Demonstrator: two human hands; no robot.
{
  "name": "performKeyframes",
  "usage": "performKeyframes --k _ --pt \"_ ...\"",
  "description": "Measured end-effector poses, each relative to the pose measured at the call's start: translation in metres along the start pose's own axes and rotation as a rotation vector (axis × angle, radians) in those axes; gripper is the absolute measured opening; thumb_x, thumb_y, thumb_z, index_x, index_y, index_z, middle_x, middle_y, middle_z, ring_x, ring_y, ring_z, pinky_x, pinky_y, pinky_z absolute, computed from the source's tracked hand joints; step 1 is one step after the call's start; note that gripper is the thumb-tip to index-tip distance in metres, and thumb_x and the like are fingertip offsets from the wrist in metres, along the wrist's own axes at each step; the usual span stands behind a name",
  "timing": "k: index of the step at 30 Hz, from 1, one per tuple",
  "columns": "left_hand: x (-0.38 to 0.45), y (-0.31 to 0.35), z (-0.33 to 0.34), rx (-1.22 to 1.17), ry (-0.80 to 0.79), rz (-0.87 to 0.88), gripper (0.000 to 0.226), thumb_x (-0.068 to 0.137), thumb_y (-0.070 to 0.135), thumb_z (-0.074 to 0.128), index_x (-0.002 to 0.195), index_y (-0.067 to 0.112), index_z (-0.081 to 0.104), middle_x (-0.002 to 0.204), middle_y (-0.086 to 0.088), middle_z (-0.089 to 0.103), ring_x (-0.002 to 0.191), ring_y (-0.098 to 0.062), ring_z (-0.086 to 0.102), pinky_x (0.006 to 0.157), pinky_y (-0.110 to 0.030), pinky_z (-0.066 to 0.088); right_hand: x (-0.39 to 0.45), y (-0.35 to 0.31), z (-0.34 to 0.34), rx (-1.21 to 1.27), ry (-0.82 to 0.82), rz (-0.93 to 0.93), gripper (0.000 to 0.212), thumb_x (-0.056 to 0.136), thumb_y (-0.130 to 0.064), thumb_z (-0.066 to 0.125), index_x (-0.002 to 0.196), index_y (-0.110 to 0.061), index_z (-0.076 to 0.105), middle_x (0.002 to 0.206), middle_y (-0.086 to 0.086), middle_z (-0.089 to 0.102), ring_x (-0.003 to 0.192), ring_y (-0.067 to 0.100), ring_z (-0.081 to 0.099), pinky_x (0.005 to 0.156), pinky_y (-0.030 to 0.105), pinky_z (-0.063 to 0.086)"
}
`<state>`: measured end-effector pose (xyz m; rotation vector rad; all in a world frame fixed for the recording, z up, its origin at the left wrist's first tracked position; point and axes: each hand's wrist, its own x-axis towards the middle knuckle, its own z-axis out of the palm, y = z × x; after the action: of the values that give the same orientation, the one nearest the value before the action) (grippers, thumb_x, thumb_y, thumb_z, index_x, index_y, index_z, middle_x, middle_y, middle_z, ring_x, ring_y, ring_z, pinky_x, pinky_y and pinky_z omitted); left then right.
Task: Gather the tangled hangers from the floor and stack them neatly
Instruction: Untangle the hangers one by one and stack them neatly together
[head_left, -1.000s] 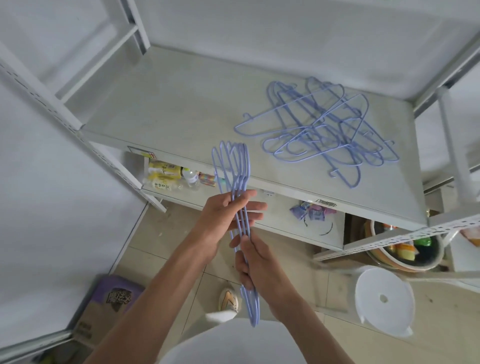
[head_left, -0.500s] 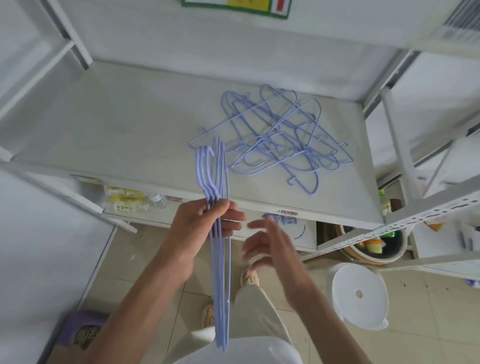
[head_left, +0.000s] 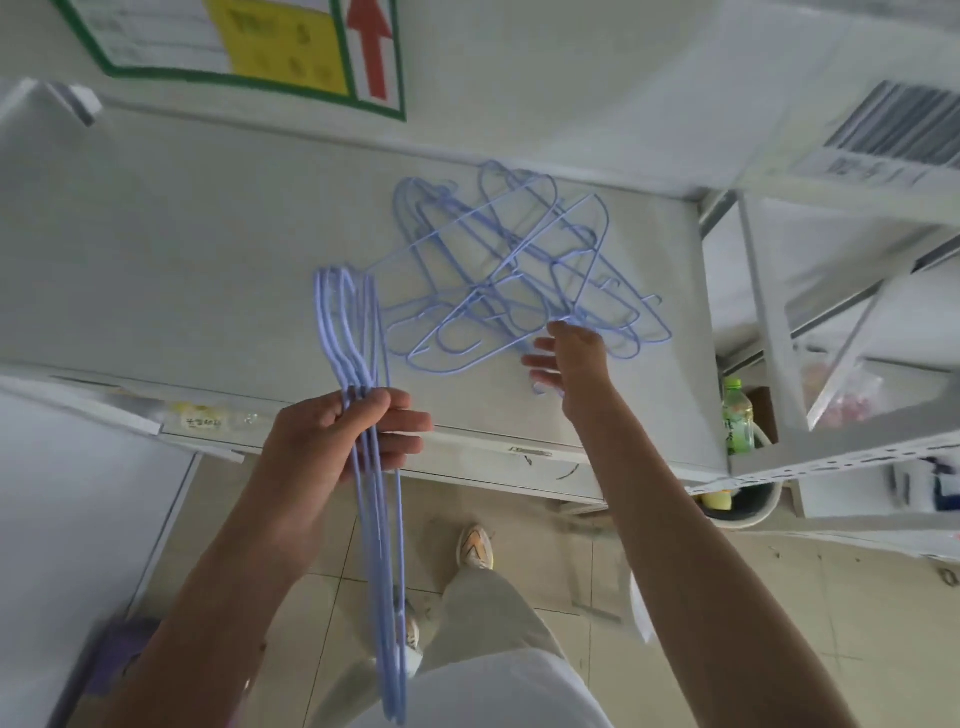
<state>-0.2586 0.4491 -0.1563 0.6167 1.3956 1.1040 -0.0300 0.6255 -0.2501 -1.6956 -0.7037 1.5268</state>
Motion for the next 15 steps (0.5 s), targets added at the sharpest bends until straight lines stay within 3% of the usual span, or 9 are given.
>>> performKeyframes --k 4,7,10,13,15 --pt "0.005 0.001 0.000 -0.009 0.064 -0.002 0.022 0.101 0.021 0.059 0.100 0.011 0.078 0.101 -0.016 0.081 0.090 -0.030 0.080 0.078 -0.035 0.066 0.020 0.003 0.018 -0.190 0.107 -0.036 0.018 0.095 -0.030 0.057 0.095 -0.012 0.059 0.097 0.013 0.073 0.053 0.020 0.073 0.045 0.022 0.048" --pt "0.004 0.005 0.001 -0.037 0.086 -0.003 0.023 0.101 0.018 0.057 0.099 0.011 0.079 0.102 -0.017 0.081 0.089 -0.030 0.080 0.075 -0.032 0.066 0.030 0.004 0.019 -0.643 0.293 -0.229 0.037 0.089 -0.041 0.059 0.113 -0.015 0.048 0.100 0.011 0.068 0.091 0.035 0.071 0.070 0.038 0.051" --pt "0.004 0.007 -0.001 -0.033 0.099 0.001 0.027 0.102 0.017 0.056 0.094 0.015 0.082 0.101 -0.016 0.081 0.088 -0.028 0.080 0.072 -0.030 0.066 0.041 0.003 0.017 -1.032 0.272 -0.371 0.038 0.094 -0.044 0.058 0.120 -0.017 0.051 0.113 0.015 0.069 0.106 0.039 0.066 0.079 0.041 0.047" --pt "0.007 0.005 -0.003 -0.064 0.144 -0.006 0.028 0.104 0.015 0.054 0.094 0.013 0.080 0.099 -0.016 0.081 0.084 -0.026 0.080 0.069 -0.028 0.065 0.049 0.004 0.020 -1.136 0.276 -0.559 0.037 0.097 -0.047 0.057 0.118 -0.017 0.054 0.113 0.012 0.070 0.102 0.038 0.068 0.072 0.038 0.040" --pt "0.007 0.002 -0.004 -0.084 0.164 -0.011 0.026 0.104 0.015 0.053 0.098 0.010 0.077 0.099 -0.016 0.081 0.082 -0.024 0.080 0.067 -0.027 0.065 0.053 0.003 0.027 -1.161 0.308 -0.591 0.040 0.097 -0.048 0.058 0.118 -0.014 0.055 0.114 0.013 0.069 0.100 0.039 0.069 0.071 0.039 0.042"
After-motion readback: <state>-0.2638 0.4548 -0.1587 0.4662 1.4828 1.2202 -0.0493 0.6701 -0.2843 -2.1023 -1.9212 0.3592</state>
